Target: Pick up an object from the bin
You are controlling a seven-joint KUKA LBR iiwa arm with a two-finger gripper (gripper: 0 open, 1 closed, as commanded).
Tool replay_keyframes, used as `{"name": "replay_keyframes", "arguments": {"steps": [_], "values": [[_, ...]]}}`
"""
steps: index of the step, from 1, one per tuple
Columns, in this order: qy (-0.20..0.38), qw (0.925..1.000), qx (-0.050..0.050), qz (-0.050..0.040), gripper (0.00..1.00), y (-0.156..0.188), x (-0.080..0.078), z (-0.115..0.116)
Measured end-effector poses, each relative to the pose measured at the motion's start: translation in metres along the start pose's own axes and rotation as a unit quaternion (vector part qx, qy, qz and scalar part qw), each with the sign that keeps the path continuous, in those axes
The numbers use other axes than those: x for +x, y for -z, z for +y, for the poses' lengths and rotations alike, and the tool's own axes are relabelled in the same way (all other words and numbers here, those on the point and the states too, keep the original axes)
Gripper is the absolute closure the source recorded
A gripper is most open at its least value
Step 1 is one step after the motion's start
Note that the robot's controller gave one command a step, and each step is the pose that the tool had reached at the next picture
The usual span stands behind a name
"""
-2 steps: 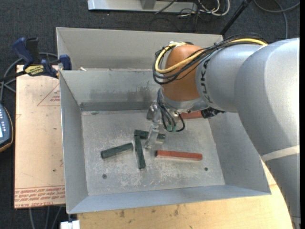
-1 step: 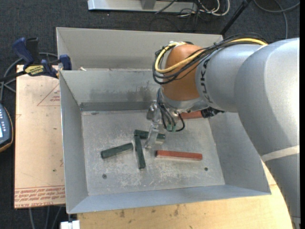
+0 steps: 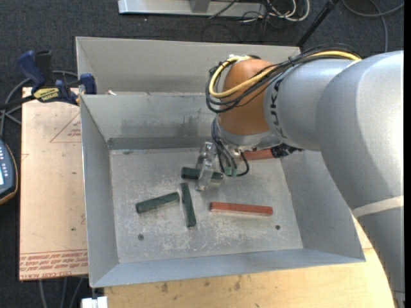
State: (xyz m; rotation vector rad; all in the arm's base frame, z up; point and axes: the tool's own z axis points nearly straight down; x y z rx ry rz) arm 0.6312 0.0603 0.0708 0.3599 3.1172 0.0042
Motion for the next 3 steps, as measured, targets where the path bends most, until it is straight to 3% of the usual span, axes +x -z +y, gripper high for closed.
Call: {"name": "replay_keyframes", "arguments": {"steps": [1, 2, 3], "values": [[0.000, 1.0000, 0.000, 0.0000, 1.00, 0.015, -0.001, 0.000], [0.001, 1.0000, -0.001, -0.0028, 1.00, 0.087, -0.003, 0.002], [0.001, 1.0000, 0.000, -0.0006, 1.00, 0.104, -0.004, 0.002]]}}
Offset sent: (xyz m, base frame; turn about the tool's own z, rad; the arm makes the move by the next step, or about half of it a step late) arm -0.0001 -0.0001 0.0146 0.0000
